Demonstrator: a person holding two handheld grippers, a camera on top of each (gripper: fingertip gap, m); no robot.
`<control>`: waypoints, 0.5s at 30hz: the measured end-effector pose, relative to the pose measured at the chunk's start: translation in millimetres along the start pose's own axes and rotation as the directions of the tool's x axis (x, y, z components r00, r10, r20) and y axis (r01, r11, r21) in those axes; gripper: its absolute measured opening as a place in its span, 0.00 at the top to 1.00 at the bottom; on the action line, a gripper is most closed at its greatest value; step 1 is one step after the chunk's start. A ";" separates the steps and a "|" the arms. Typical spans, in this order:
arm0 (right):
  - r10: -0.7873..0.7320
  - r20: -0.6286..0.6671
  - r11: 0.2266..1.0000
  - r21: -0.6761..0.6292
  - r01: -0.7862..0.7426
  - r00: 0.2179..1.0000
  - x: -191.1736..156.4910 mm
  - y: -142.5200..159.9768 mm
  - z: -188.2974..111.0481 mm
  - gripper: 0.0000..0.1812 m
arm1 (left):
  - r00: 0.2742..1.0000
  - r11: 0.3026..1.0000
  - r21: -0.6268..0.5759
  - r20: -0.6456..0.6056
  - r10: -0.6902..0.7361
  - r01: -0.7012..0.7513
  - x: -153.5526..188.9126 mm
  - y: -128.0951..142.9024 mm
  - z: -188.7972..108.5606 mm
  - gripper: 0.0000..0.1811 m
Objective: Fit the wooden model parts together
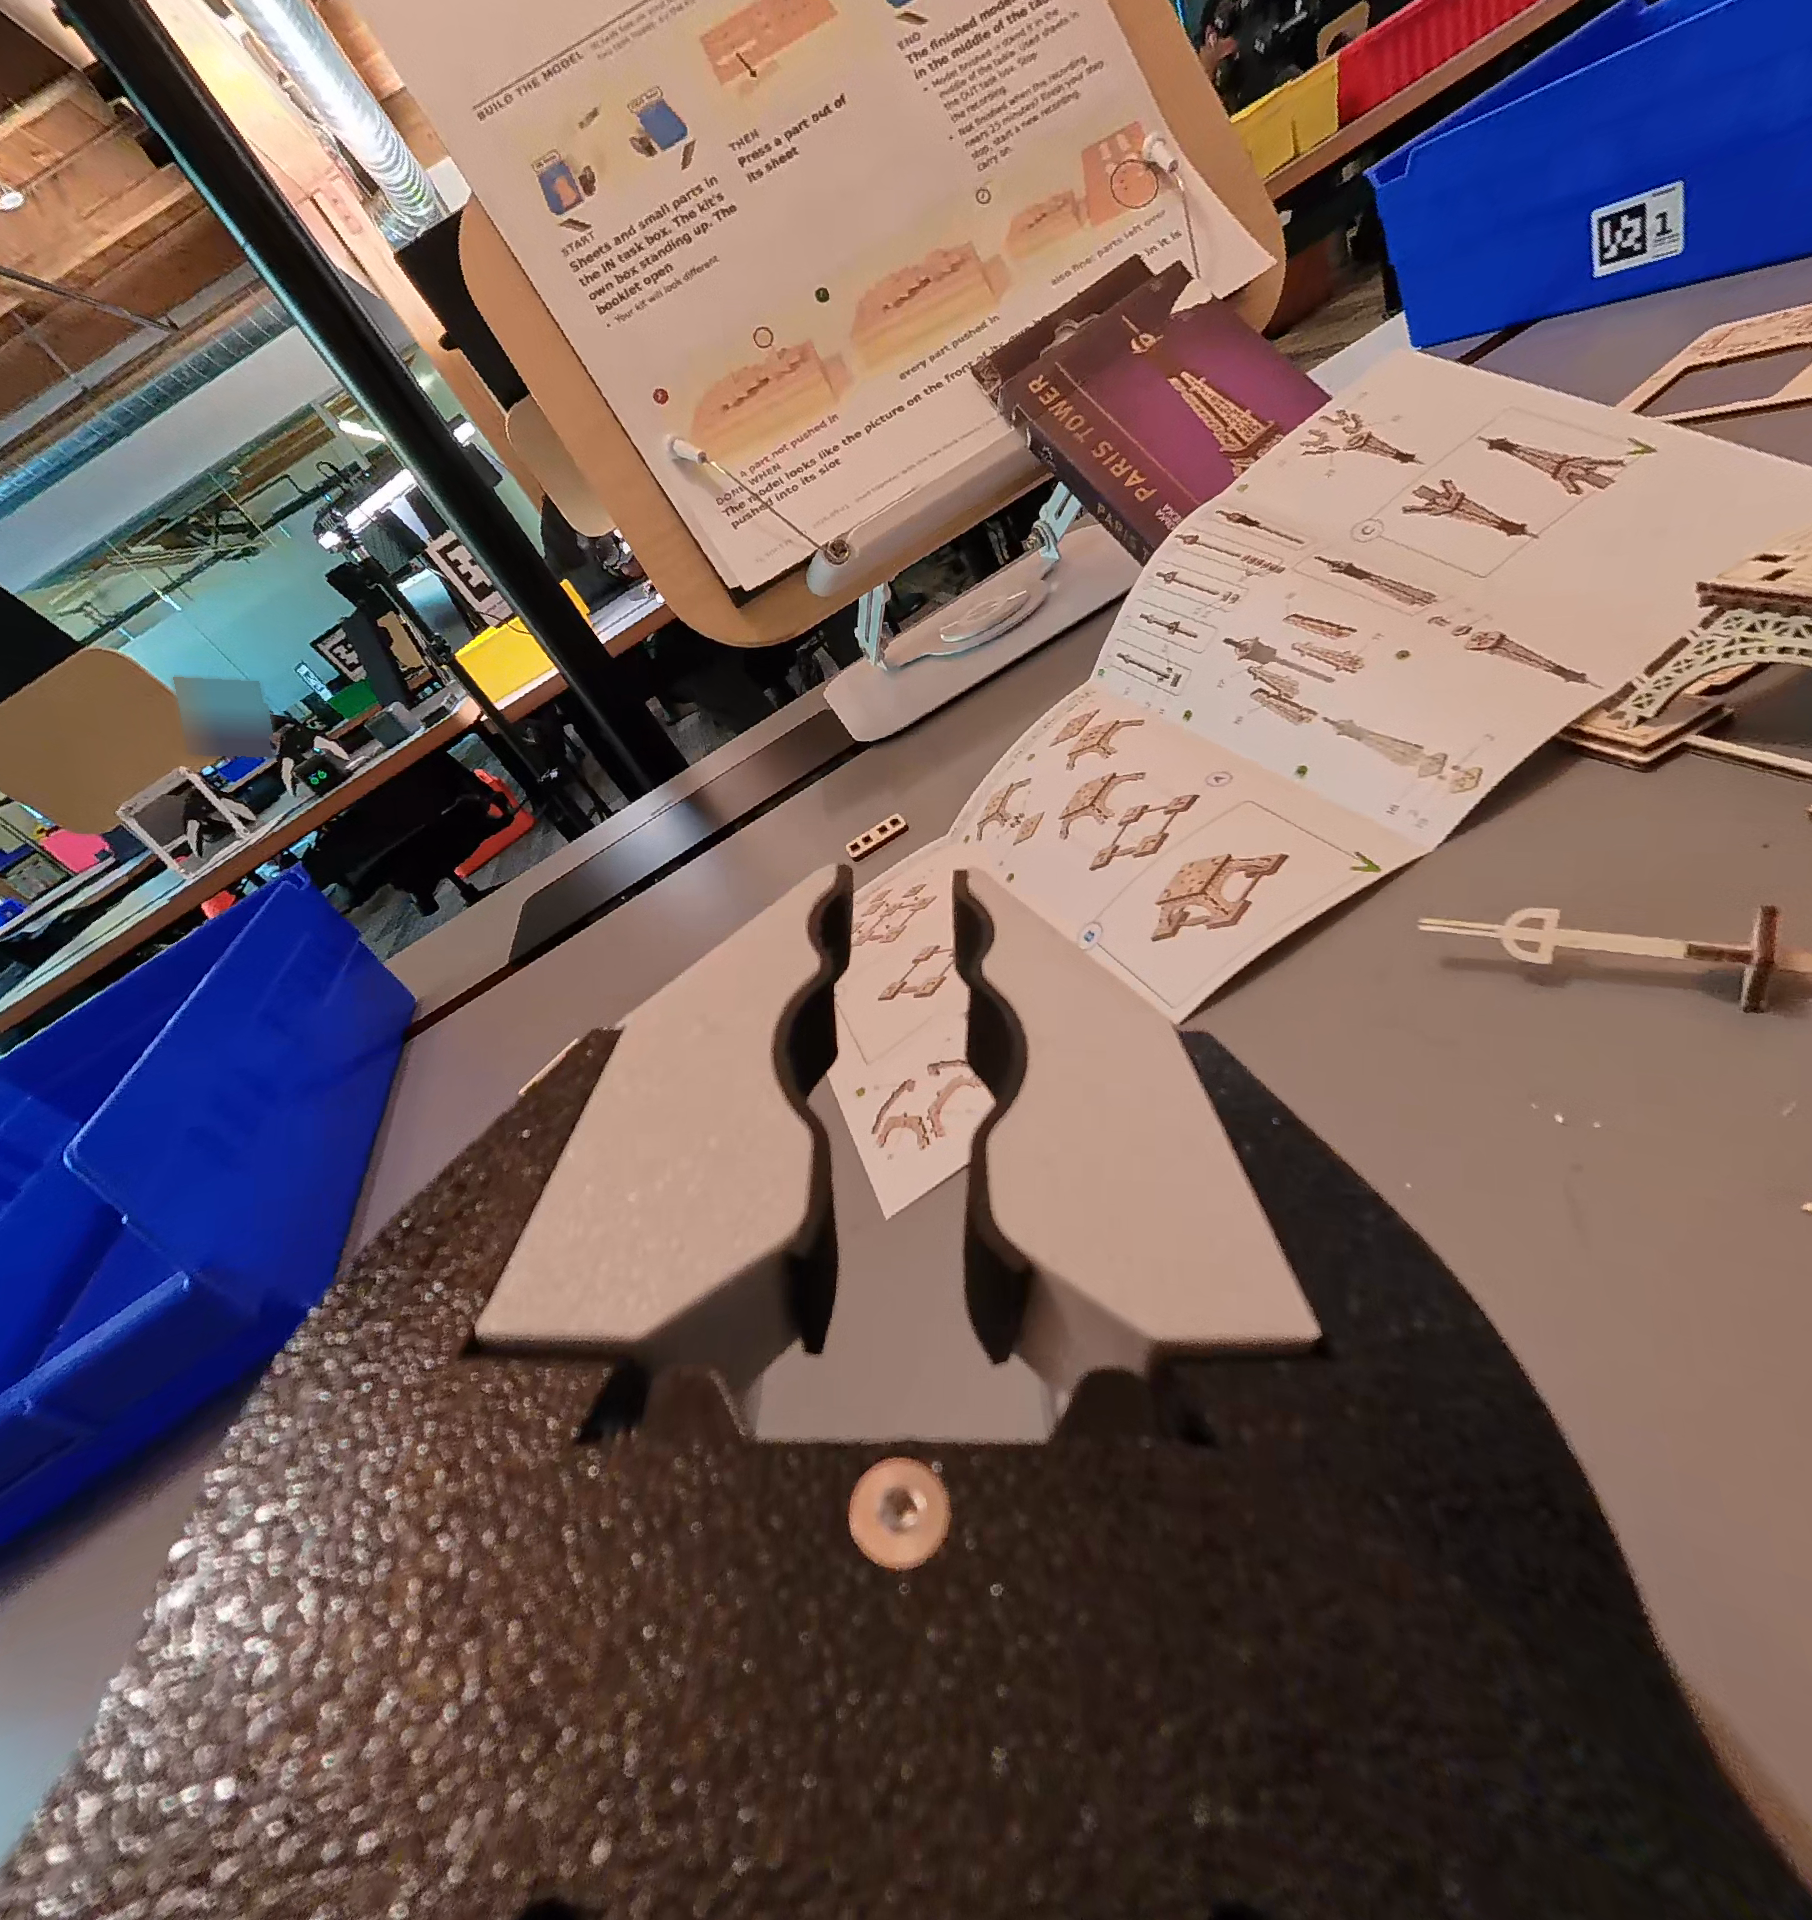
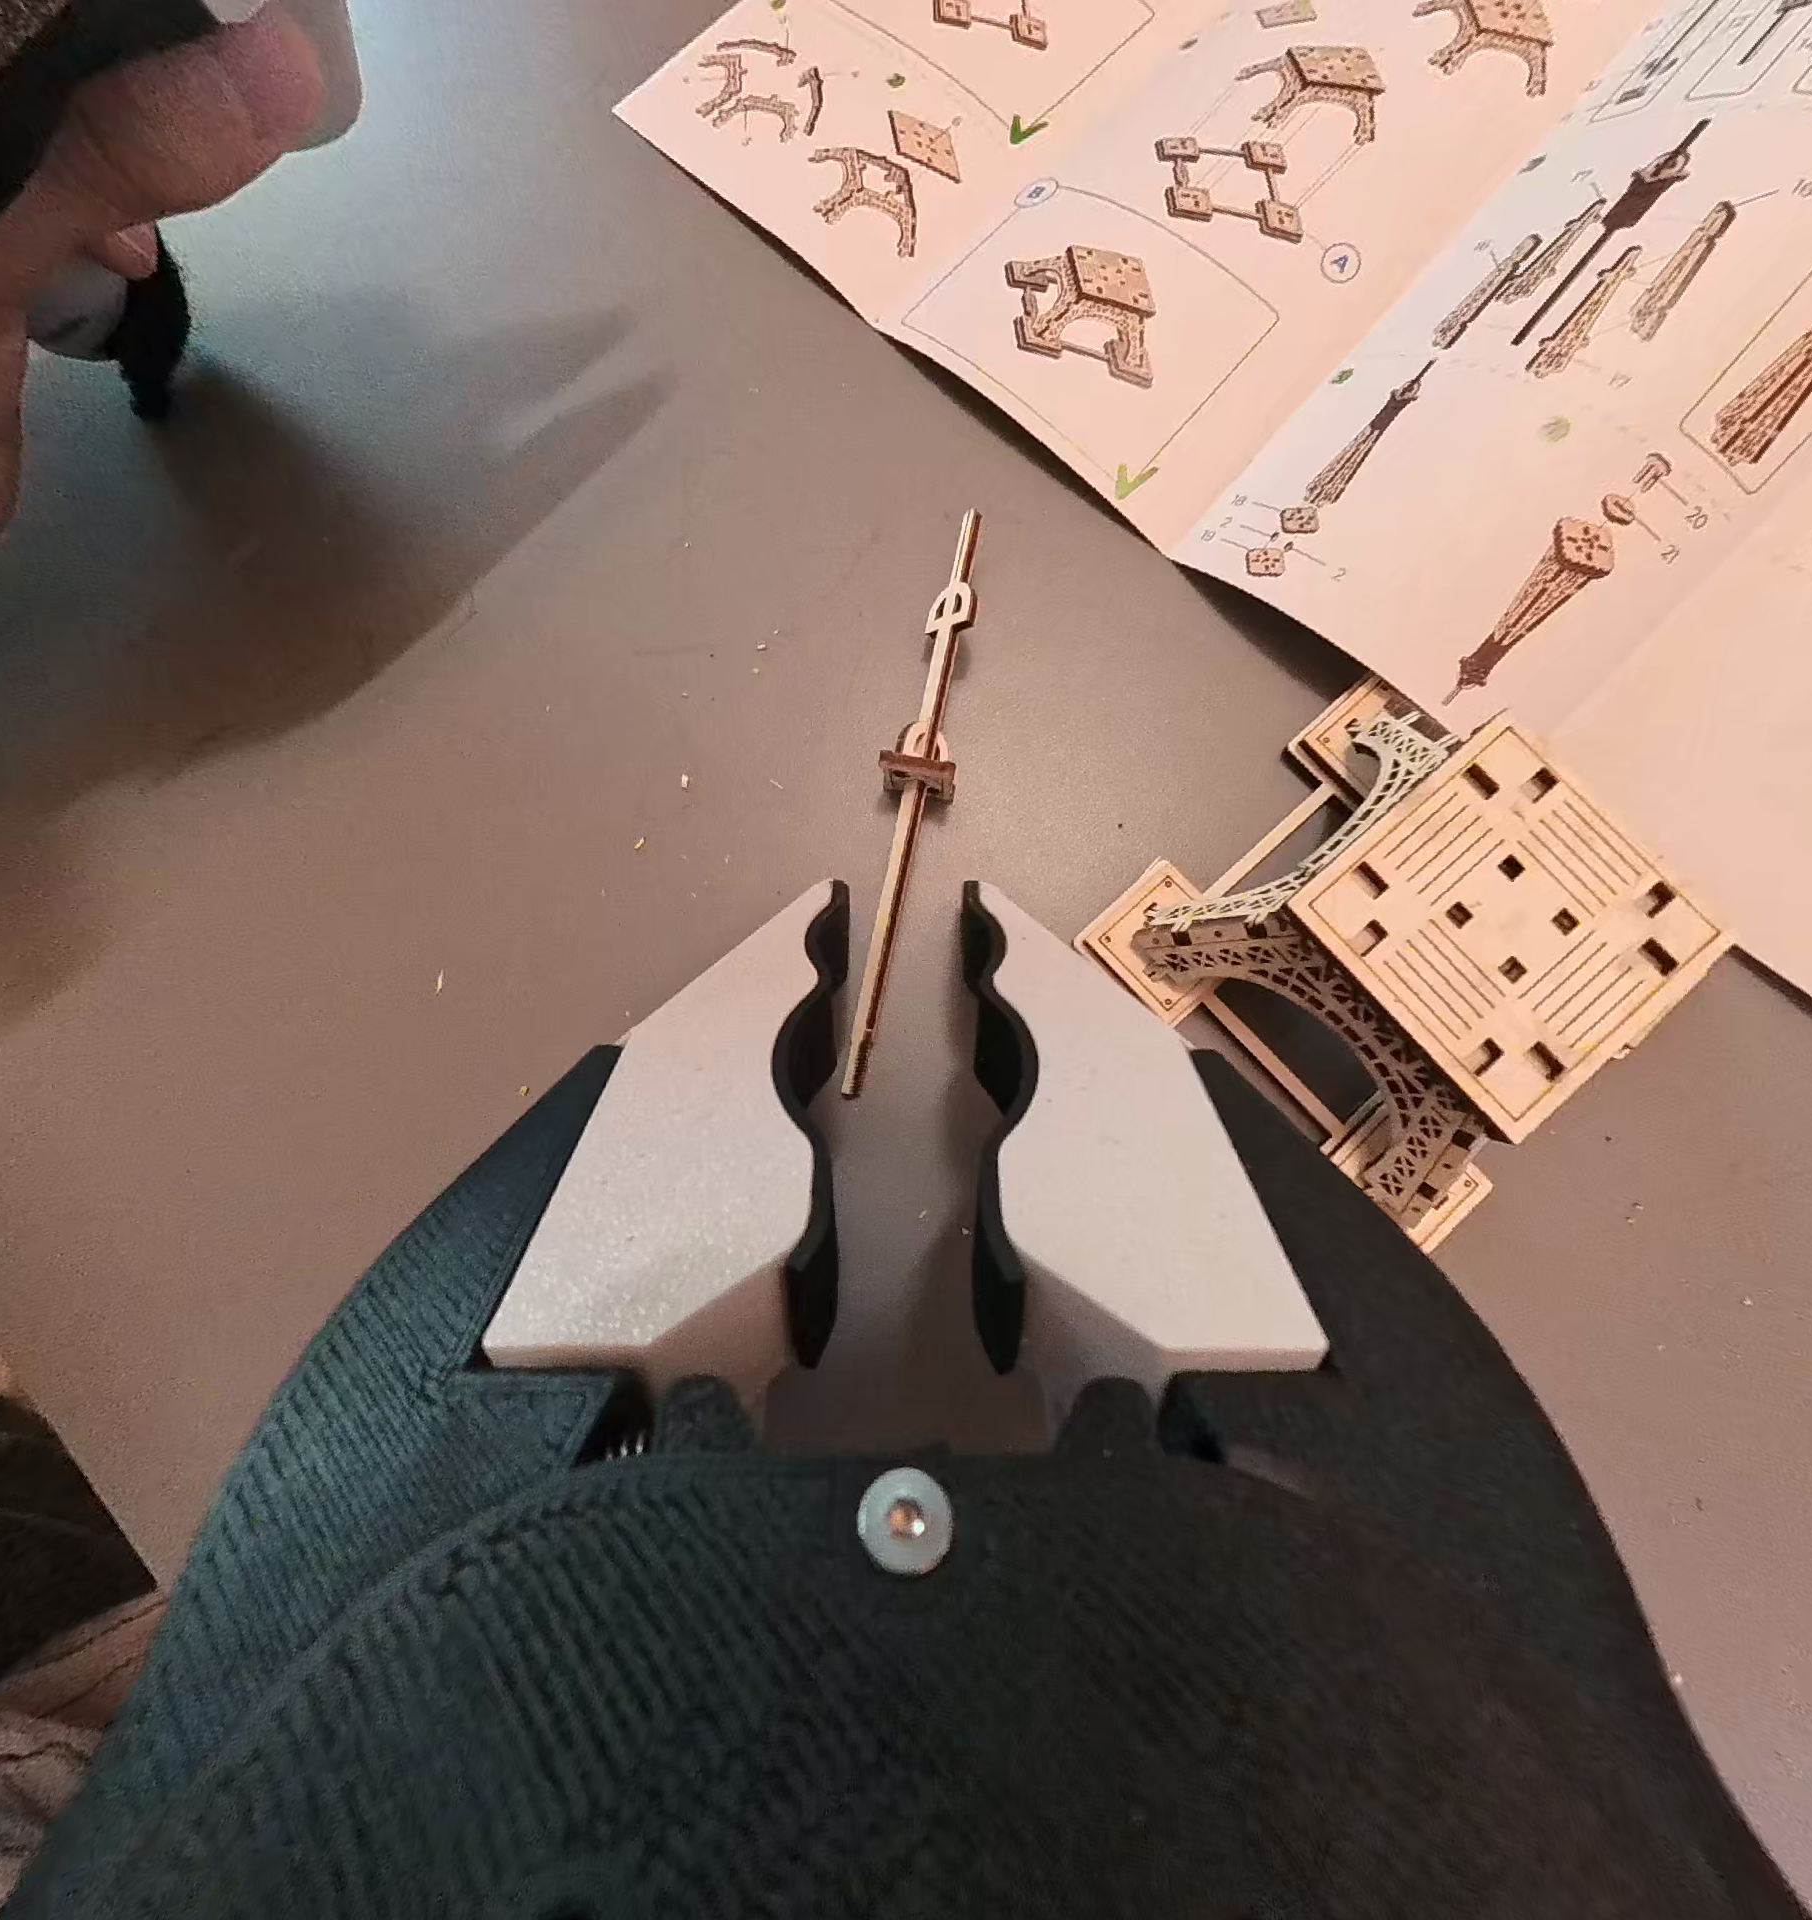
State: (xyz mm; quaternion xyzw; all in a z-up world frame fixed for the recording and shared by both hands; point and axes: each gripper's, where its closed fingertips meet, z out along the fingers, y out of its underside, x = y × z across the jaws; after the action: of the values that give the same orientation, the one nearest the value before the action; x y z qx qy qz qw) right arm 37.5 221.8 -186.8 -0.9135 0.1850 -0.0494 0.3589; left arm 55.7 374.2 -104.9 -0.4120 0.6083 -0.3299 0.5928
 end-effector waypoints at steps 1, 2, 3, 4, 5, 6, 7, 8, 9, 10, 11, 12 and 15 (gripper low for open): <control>-0.002 -0.002 1.000 0.005 0.002 1.000 0.1 -0.5 -0.7 0.89 | 1.000 1.000 0.002 0.001 -0.001 0.001 -0.2 -0.1 -0.1 0.91; -0.003 -0.003 1.000 0.011 0.003 1.000 0.1 -1.2 -1.0 0.89 | 1.000 1.000 0.004 0.000 -0.004 0.004 -0.1 -0.4 0.0 0.91; -0.006 -0.002 1.000 0.015 0.006 1.000 -0.2 -1.5 -1.0 0.89 | 1.000 1.000 0.005 -0.002 -0.008 0.008 0.2 -0.6 0.0 0.91; -0.010 0.000 1.000 0.014 0.010 1.000 -0.8 -1.3 -0.7 0.89 | 1.000 1.000 0.007 -0.003 -0.011 0.011 0.6 -0.9 0.1 0.91; -0.013 -0.002 1.000 0.013 0.013 1.000 -0.8 -1.1 -0.2 0.89 | 1.000 1.000 0.009 -0.004 -0.012 0.012 1.0 -1.5 0.1 0.91; -0.016 -0.007 1.000 0.012 0.016 1.000 -0.5 -0.9 0.2 0.89 | 1.000 1.000 0.011 -0.005 -0.011 0.011 1.4 -1.9 0.1 0.91; -0.019 -0.011 1.000 0.013 0.020 1.000 -0.2 -1.0 0.8 0.89 | 1.000 1.000 0.013 -0.004 -0.010 0.010 1.6 -2.3 0.1 0.91; -0.023 -0.015 1.000 0.016 0.023 1.000 -0.1 -1.4 1.1 0.89 | 1.000 1.000 0.014 -0.005 -0.009 0.009 2.0 -2.7 0.1 0.92; -0.026 -0.018 0.999 0.018 0.026 0.999 -0.1 -1.7 1.4 0.89 | 1.000 1.000 0.016 -0.006 -0.009 0.010 2.2 -3.1 0.1 0.92; -0.029 -0.019 0.999 0.019 0.030 0.999 -0.4 -1.8 1.5 0.89 | 1.000 1.000 0.019 -0.005 -0.009 0.009 2.2 -3.5 -0.1 0.92; -0.033 -0.020 0.999 0.020 0.033 0.999 -0.8 -2.0 1.6 0.89 | 1.000 1.000 0.022 -0.005 -0.007 0.007 2.4 -4.0 -0.3 0.92; -0.035 -0.022 0.999 0.023 0.035 0.999 -1.3 -2.3 1.7 0.90 | 1.000 1.000 0.023 -0.008 -0.007 0.007 2.6 -4.3 -0.4 0.92; -0.043 -0.030 0.999 0.029 0.044 0.999 -1.3 -2.7 1.7 0.89 | 1.000 0.999 0.031 -0.005 -0.010 0.010 2.0 -6.0 -1.0 0.92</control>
State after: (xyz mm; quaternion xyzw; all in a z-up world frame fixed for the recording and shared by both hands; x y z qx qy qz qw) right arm 37.5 225.2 -186.2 -0.9110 0.1695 -0.0732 0.3687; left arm 55.5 369.7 -100.3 -0.4049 0.6024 -0.3432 0.5962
